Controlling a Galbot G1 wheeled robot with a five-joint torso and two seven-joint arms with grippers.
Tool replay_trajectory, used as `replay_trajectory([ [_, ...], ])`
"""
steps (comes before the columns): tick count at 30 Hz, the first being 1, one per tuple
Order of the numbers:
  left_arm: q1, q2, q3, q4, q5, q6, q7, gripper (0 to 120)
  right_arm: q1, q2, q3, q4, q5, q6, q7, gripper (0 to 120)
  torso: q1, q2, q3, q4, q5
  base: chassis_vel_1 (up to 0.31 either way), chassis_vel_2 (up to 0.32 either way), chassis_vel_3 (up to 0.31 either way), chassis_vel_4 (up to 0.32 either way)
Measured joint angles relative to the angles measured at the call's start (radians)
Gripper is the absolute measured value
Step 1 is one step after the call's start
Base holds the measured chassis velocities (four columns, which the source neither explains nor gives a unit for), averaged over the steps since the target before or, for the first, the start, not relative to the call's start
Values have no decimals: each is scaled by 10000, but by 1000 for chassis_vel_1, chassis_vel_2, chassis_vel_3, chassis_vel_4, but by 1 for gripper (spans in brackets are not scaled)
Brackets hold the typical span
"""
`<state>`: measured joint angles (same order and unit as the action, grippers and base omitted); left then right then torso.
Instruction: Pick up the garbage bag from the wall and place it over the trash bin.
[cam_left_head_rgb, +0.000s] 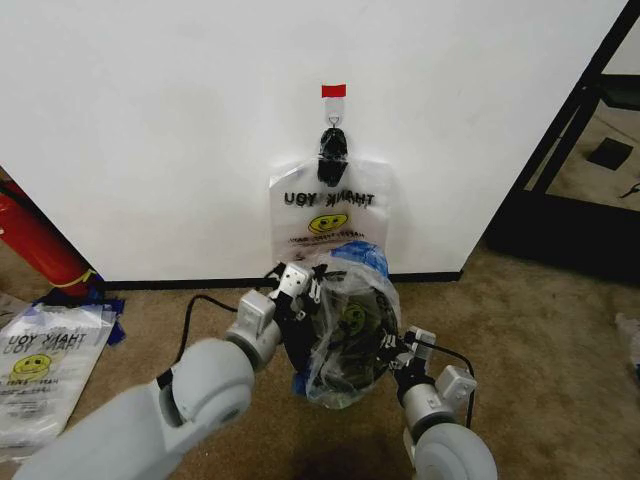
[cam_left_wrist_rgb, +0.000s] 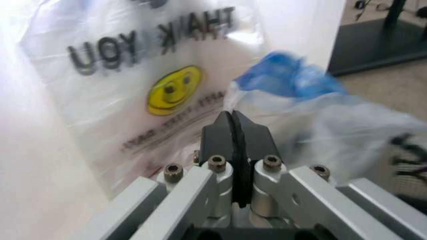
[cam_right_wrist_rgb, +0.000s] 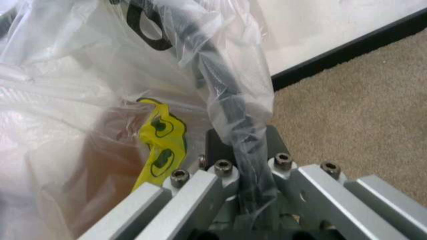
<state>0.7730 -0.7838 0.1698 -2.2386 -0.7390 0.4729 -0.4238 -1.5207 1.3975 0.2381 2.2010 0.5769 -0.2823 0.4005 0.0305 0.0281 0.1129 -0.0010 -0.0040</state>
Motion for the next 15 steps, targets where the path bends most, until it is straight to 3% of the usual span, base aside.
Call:
replay_trajectory([
  [15, -279, 1558, -276, 674, -922, -161, 384, 0, -73, -370, 13, 59, 404, 180, -238, 0, 0, 0, 0, 2, 1, 0, 0, 0, 0],
])
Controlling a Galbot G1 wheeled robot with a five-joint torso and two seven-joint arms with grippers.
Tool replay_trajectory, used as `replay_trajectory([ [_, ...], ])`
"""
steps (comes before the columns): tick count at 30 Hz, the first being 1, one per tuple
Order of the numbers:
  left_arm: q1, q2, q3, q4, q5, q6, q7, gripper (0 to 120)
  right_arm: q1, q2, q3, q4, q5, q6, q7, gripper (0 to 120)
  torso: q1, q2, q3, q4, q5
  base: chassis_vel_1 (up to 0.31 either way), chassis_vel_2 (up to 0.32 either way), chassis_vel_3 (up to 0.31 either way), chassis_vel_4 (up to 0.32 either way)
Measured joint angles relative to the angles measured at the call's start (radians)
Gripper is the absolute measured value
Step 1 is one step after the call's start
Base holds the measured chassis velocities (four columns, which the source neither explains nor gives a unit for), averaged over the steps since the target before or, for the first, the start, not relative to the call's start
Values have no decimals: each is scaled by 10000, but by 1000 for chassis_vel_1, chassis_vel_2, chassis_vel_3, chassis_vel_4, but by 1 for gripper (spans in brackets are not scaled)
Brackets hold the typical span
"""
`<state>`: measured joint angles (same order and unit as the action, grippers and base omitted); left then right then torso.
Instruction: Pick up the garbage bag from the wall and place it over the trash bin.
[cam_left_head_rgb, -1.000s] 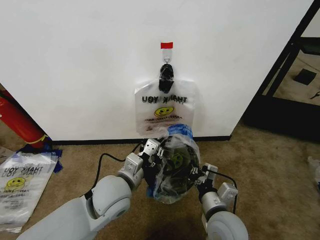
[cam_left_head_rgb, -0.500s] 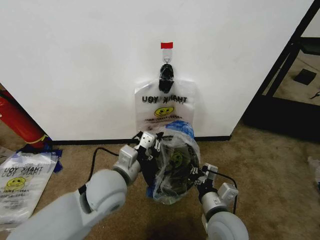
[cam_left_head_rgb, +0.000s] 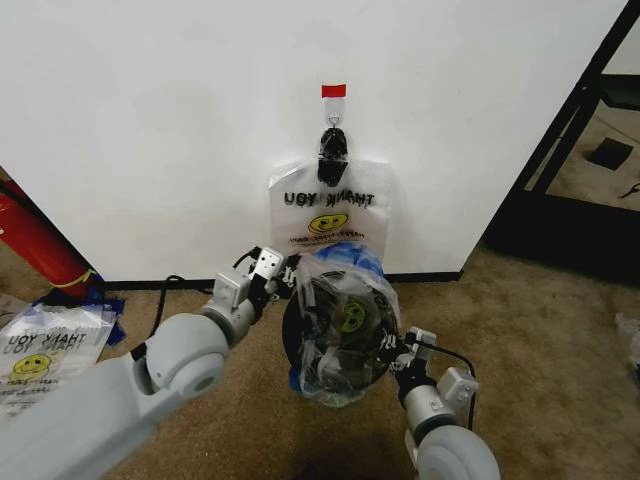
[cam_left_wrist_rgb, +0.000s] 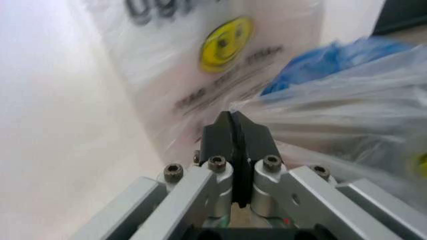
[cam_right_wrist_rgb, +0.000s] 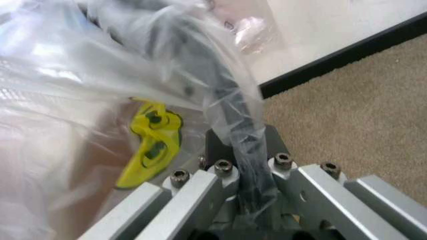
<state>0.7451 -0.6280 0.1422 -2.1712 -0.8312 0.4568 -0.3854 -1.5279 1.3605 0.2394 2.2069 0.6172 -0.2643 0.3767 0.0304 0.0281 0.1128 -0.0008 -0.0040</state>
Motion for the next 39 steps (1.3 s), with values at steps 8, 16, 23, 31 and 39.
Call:
replay_trajectory([
  [8, 721, 964, -108, 294, 36, -672, 459, 0, 110, -252, 110, 72, 722, 155, -178, 0, 0, 0, 0, 3, 0, 0, 0, 0, 0],
  [16, 1094, 725, 81, 447, -73, -781, 720, 0, 30, -262, 197, 358, 1275, 249, -492, 0, 0, 0, 0, -2, -1, 0, 0, 0, 0],
  [23, 1237, 258, -178, 183, -311, -725, 49, 16, 36, -158, 273, 252, 1307, 250, -122, 0, -1, 0, 0, 2, 1, 0, 0, 0, 0],
  [31, 1418, 16, -901, 3, -104, -473, -49, 41, 95, -53, 367, 188, 1295, 187, 257, 0, -1, 0, 0, 5, 1, 0, 0, 0, 0],
  [39, 3129, -905, -2958, -192, -325, -1370, -369, 72, 272, 183, 696, 210, 2509, -238, 1018, 0, 0, 0, 0, -2, -3, 0, 0, 0, 0],
])
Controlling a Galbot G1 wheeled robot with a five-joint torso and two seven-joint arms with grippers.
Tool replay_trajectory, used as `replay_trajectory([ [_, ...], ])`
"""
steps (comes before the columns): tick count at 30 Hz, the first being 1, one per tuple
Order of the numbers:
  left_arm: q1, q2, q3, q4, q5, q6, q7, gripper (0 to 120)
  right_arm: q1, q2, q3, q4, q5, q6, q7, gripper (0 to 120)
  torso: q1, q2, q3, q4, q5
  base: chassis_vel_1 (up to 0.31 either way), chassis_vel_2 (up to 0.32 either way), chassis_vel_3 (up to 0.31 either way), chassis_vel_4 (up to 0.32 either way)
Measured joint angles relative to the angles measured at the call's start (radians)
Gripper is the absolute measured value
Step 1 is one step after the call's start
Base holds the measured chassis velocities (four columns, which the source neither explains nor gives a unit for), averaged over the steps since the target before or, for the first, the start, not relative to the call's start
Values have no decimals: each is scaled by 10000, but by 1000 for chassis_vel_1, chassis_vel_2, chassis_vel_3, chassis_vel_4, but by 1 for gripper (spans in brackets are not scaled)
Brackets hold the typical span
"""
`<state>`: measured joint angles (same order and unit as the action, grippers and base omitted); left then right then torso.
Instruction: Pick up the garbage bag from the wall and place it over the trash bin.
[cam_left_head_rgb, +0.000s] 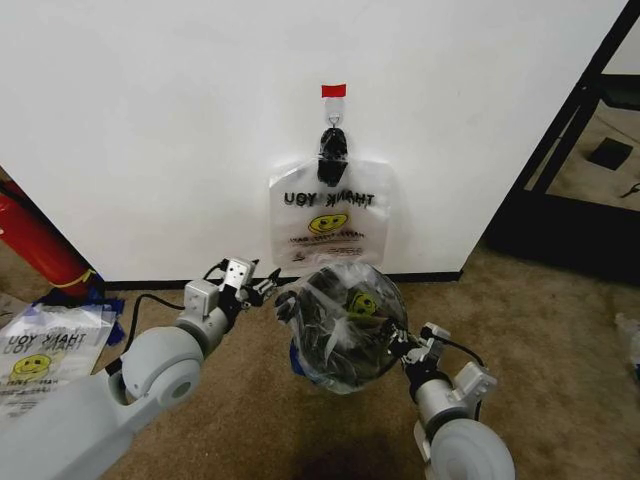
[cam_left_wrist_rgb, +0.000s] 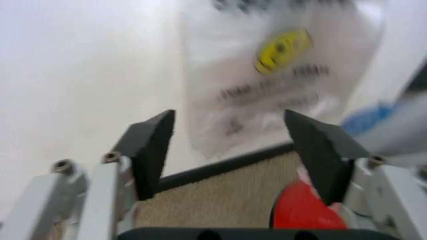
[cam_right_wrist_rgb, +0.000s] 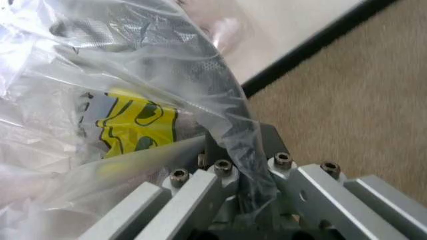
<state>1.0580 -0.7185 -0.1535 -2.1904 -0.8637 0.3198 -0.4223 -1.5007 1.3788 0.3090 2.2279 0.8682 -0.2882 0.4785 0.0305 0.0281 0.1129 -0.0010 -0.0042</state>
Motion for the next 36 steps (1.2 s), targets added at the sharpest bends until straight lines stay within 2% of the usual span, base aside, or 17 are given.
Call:
replay_trajectory([
  [1, 640, -190, -581, -79, -93, -432, 139, 77, 62, 53, 73, -11, 324, -132, 171, 0, 0, 1, -1, -2, 5, 0, 0, 0, 0],
  [3, 1821, -487, -1350, -132, -295, -1405, 597, 86, 165, 144, 176, -84, 769, -270, 397, 0, 0, 0, 0, 10, 0, 0, 0, 0, 0],
  [4, 2462, -685, -1708, -160, -533, -1950, 926, 90, 236, 223, 248, -140, 1050, -366, 524, 0, -1, 1, -2, 3, 0, 0, 0, 0, 0],
  [6, 2750, -786, -1839, -163, -731, -2160, 1090, 92, 270, 256, 300, -165, 1179, -411, 574, 0, -1, 1, -2, 8, 5, 0, 0, 0, 0],
  [8, 3632, -1206, -2133, -134, -2042, -2531, 1913, 98, 507, 438, 863, -248, 2323, -923, 1030, 0, -1, 0, -2, 5, 2, 0, 0, 0, 0],
  [12, 4136, -1940, -1892, 279, -3700, -2872, 3079, 100, 806, 646, 1846, -561, 3752, -1391, 1371, 0, -1, 0, -1, 1, 4, 0, 0, 0, 0],
  [16, 4224, -2192, -1384, 597, -4150, -2995, 3827, 100, 769, 591, 2164, -611, 4297, -1588, 1447, 0, 0, 0, -1, -1, 4, 0, 0, 0, 0],
  [20, 4445, -2418, -861, 763, -4214, -3291, 4700, 100, 669, 476, 2372, -494, 4407, -1695, 1551, 0, 0, 0, -1, 2, 4, 0, 0, 0, 0],
  [28, 4689, -2673, -528, 738, -4043, -3579, 6092, 98, 596, 360, 2524, -410, 4411, -1747, 1583, 0, 0, 1, -1, 2, 4, 0, 0, 0, 0],
  [30, 4803, -2646, -340, 896, -3563, -3698, 6704, 97, 582, 343, 2524, -318, 4376, -1787, 1583, 0, 0, 0, 0, 1, 5, 0, 0, 0, 0],
  [34, 4854, -2642, -148, 1050, -3075, -3845, 7156, 97, 584, 349, 2549, -235, 4448, -1832, 1583, 0, 0, 1, 0, 3, 4, 0, 0, 0, 0],
  [36, 4695, -2724, 160, 1361, -2410, -4088, 7671, 94, 551, 372, 2578, -117, 4587, -1905, 1585, 0, 0, 0, 0, 3, 4, 0, 0, 0, 0],
])
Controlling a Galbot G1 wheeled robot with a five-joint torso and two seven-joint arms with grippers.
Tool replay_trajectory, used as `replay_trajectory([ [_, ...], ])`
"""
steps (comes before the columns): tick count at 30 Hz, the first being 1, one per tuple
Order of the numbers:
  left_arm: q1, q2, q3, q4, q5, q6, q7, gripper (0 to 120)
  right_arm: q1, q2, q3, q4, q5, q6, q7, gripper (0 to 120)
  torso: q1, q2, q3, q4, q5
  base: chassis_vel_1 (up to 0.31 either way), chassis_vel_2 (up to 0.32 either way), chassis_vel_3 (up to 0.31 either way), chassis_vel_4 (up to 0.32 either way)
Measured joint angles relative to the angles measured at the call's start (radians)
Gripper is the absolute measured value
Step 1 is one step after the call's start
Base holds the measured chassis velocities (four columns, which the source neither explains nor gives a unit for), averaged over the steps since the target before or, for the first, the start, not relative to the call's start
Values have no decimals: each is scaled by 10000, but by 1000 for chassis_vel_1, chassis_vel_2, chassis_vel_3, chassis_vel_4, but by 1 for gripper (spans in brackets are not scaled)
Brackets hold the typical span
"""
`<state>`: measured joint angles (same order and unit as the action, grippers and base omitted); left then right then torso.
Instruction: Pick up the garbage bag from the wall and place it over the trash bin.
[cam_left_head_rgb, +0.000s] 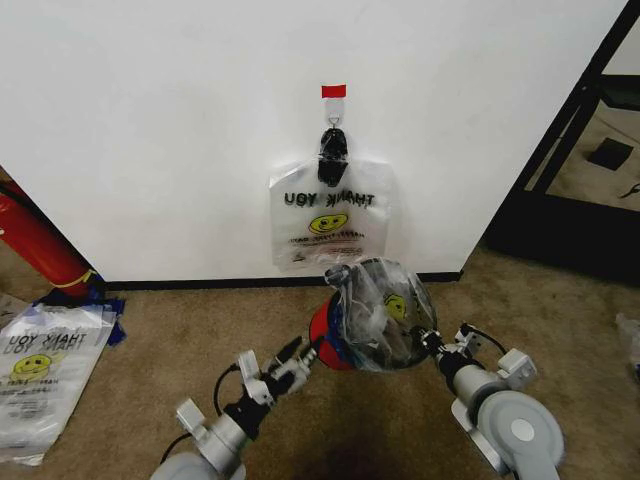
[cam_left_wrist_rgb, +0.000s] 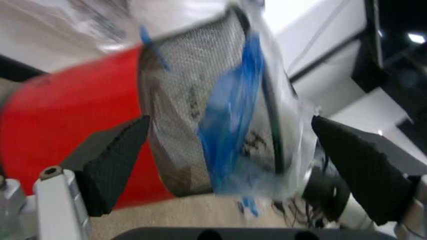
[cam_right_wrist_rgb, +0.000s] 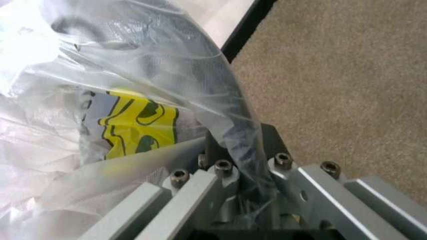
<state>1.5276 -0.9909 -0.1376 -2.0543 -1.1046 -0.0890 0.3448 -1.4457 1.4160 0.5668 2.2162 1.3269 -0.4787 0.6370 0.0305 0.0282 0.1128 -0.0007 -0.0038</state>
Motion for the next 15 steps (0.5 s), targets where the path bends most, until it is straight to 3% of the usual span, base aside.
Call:
replay_trajectory([
  [4, -415, -87, 123, 427, 166, -191, 166, 89, -47, 15, 10, 139, 41, -31, 5, 0, 0, 0, 0, -2, -2, 0, 0, 0, 0],
  [15, -576, -183, 221, 563, 140, -389, 254, 84, -122, 159, -51, 309, -83, -34, -18, 0, 0, 0, 0, -1, -1, 0, 0, 0, 0],
])
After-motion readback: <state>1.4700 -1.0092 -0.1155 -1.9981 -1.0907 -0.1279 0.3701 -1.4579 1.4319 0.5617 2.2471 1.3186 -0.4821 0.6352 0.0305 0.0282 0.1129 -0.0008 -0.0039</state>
